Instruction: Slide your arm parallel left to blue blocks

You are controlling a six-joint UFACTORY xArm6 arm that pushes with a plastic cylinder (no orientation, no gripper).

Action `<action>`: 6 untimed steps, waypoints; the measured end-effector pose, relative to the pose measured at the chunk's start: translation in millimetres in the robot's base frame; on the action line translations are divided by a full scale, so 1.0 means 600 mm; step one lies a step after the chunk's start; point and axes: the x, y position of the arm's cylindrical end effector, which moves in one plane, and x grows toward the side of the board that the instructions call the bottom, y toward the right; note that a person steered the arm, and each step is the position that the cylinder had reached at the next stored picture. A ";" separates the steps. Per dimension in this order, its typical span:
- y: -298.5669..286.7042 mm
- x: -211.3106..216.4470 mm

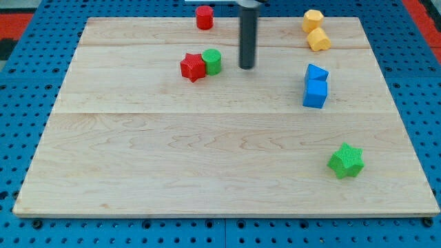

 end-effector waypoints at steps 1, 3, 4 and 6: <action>-0.064 -0.029; -0.058 -0.110; -0.034 -0.154; -0.075 0.086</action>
